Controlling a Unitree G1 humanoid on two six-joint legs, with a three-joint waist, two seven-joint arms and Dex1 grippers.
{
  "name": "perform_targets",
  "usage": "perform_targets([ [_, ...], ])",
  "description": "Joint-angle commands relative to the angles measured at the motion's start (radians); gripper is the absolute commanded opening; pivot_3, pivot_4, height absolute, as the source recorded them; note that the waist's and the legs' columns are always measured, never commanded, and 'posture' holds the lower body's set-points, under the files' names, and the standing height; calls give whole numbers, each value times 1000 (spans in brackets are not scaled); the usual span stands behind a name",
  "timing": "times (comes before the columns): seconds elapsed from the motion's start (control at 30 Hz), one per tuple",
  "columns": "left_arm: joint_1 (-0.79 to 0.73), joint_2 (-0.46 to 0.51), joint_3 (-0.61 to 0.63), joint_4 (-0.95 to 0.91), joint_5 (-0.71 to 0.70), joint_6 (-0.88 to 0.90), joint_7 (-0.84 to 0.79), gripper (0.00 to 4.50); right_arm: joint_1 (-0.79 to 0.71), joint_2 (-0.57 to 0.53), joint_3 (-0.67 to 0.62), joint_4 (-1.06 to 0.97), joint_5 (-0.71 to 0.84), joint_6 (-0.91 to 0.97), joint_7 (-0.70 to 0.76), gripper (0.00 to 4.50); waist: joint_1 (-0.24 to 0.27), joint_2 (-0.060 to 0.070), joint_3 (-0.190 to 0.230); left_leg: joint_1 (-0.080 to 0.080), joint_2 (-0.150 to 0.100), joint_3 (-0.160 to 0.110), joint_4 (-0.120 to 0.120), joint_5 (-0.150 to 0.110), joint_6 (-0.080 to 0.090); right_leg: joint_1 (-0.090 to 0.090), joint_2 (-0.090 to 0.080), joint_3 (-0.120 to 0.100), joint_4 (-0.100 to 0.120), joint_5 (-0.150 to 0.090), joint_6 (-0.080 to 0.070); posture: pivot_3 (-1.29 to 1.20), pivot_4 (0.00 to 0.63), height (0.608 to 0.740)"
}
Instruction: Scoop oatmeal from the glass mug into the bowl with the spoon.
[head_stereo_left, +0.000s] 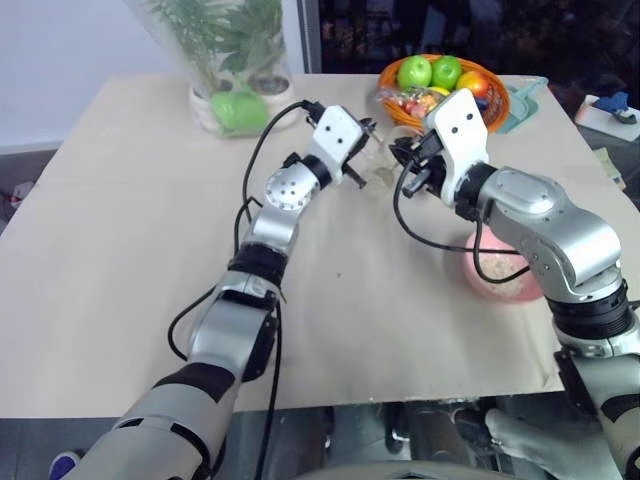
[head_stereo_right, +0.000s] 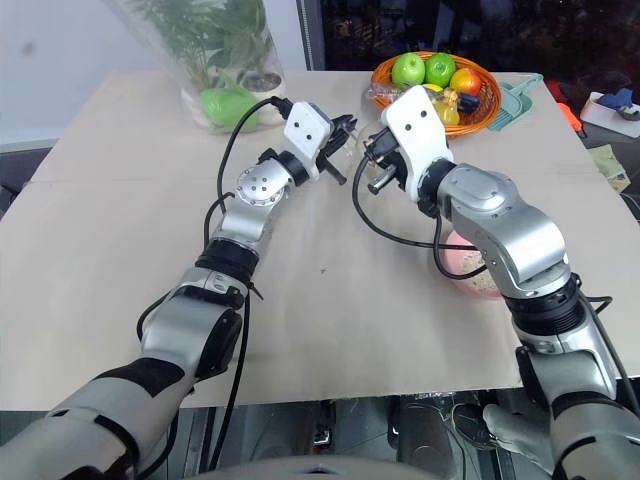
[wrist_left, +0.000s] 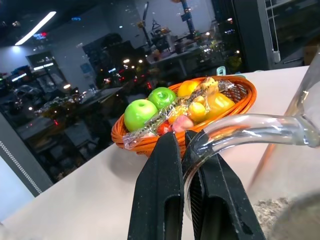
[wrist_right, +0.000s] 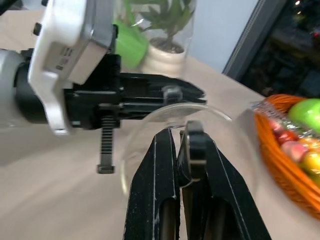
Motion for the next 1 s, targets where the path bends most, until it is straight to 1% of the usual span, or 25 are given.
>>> perform_targets([
  [0.03, -47, -8, 7, -15, 2, -41, 20, 76, -4, 64, -112, -10, 58, 71, -26, 0, 0, 0, 0, 0, 0, 0, 0, 0, 0, 0, 0, 0, 0, 0, 0, 0, 150, 740],
  [0.17, -55, -12, 3, 9, 8, -42, 21, 76, -24, 143, -251, -8, 133, 170, -88, 0, 2, 0, 0, 0, 0, 0, 0, 0, 0, 0, 0, 0, 0, 0, 0, 0, 150, 740],
  [0.23, -64, -15, -4, 32, 16, -37, 23, 76, -34, 165, -313, -13, 162, 217, -116, 0, 3, 0, 0, 0, 0, 0, 0, 0, 0, 0, 0, 0, 0, 0, 0, 0, 150, 740],
  [0.33, -86, -30, -6, 70, 22, -38, 23, 76, -34, 170, -370, -34, 193, 271, -140, 0, 2, 0, 0, 0, 0, 0, 0, 0, 0, 0, 0, 0, 0, 0, 0, 0, 150, 740],
  [0.5, -117, -61, -12, 117, 26, -51, 10, 76, -26, 194, -425, -62, 227, 334, -186, 0, 0, 0, 0, 0, 0, 0, 0, 0, 0, 0, 0, 0, 0, 0, 0, 0, 150, 740],
  [0.67, -142, -86, -14, 154, 27, -60, 6, 76, -28, 249, -507, -86, 284, 394, -252, 0, 0, 0, 0, 0, 0, 0, 0, 0, 0, 0, 0, 0, 0, 0, 0, 0, 150, 740],
  [0.87, -169, -102, -20, 213, 35, -57, 1, 76, -72, 340, -698, -77, 399, 490, -374, 0, 0, 0, 0, 0, 0, 0, 0, 0, 0, 0, 0, 0, 1, 0, 0, 0, 150, 740],
  [1.0, -191, -114, -25, 252, 44, -63, -4, 76, -88, 361, -797, -73, 454, 532, -445, 0, 2, 0, 0, 0, 0, 0, 0, 0, 0, 0, 0, 0, 0, 0, 0, 0, 150, 740],
])
